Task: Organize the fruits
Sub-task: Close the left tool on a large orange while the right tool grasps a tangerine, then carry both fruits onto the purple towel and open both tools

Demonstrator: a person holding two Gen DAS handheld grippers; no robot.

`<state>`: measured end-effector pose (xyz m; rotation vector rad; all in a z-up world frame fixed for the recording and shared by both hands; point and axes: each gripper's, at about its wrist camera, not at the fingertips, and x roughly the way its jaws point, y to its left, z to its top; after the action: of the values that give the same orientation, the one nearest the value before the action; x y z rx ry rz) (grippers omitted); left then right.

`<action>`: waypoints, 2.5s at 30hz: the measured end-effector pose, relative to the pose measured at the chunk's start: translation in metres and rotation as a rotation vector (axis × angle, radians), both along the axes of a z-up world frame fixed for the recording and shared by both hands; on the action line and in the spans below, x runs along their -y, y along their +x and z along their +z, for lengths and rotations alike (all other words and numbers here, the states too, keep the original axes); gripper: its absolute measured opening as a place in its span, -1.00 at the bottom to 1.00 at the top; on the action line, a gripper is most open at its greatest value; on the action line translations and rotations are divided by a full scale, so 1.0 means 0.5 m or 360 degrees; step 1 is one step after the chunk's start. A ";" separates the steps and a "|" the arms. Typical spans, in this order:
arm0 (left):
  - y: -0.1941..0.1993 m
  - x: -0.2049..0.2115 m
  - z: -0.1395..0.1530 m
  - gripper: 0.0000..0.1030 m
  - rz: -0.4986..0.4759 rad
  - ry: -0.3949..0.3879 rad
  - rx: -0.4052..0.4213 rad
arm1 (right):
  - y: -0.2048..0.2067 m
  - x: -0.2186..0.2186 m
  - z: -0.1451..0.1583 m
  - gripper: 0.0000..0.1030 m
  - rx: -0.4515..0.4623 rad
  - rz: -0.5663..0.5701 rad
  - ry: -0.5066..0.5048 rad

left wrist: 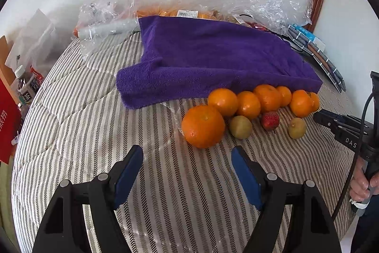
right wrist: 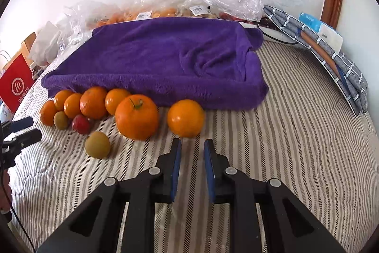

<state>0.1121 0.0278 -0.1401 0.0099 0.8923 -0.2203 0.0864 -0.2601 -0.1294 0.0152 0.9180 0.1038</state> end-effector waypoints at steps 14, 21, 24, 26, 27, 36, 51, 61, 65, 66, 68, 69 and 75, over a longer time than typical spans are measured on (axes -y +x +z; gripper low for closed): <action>0.038 0.027 0.000 -0.25 -0.0071 -0.0020 -0.0024 | 0.045 -0.012 0.003 -0.15 0.0032 0.0039 0.0015; 0.039 0.019 -0.005 -0.23 -0.0052 -0.0075 -0.0049 | 0.054 -0.014 -0.006 -0.33 -0.0007 0.0037 0.0052; 0.039 0.028 -0.005 -0.24 -0.0042 -0.0040 -0.0028 | 0.048 -0.012 -0.003 -0.33 -0.0013 0.0025 0.0064; 0.039 0.028 -0.004 -0.25 -0.0042 -0.0042 -0.0029 | 0.041 -0.008 0.002 -0.33 -0.0006 0.0009 0.0061; 0.037 0.026 -0.003 -0.26 -0.0045 -0.0057 -0.0034 | 0.036 -0.006 0.006 -0.33 -0.0002 0.0002 0.0066; 0.012 0.009 0.065 -0.26 0.0002 -0.0060 0.0038 | 0.020 0.006 0.064 -0.33 0.0064 -0.0050 0.0073; 0.137 0.036 0.182 -0.26 0.0073 -0.0042 0.0150 | 0.130 0.004 0.162 -0.33 0.0168 -0.0095 0.0059; 0.234 0.077 0.145 -0.26 0.0057 -0.0010 0.0113 | 0.245 -0.009 0.121 -0.33 0.0146 -0.0101 0.0025; 0.267 0.079 0.121 -0.26 0.0065 -0.0020 0.0069 | 0.277 -0.019 0.079 -0.33 0.0093 -0.0091 0.0029; 0.274 0.079 0.115 -0.26 0.0067 -0.0018 0.0058 | 0.284 -0.021 0.069 -0.33 0.0080 -0.0088 0.0029; 0.285 0.077 0.103 -0.26 0.0075 -0.0015 0.0036 | 0.294 -0.022 0.053 -0.33 0.0059 -0.0082 0.0023; 0.289 0.076 0.096 -0.26 0.0079 -0.0011 0.0026 | 0.298 -0.023 0.047 -0.33 0.0051 -0.0081 0.0024; 0.309 0.072 0.065 -0.26 0.0102 0.0011 -0.0051 | 0.309 -0.024 0.024 -0.33 0.0003 -0.0071 0.0014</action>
<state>0.2664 -0.0082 -0.1076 -0.0160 0.9240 -0.1577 0.2408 -0.2482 -0.1176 0.0436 0.9150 0.0660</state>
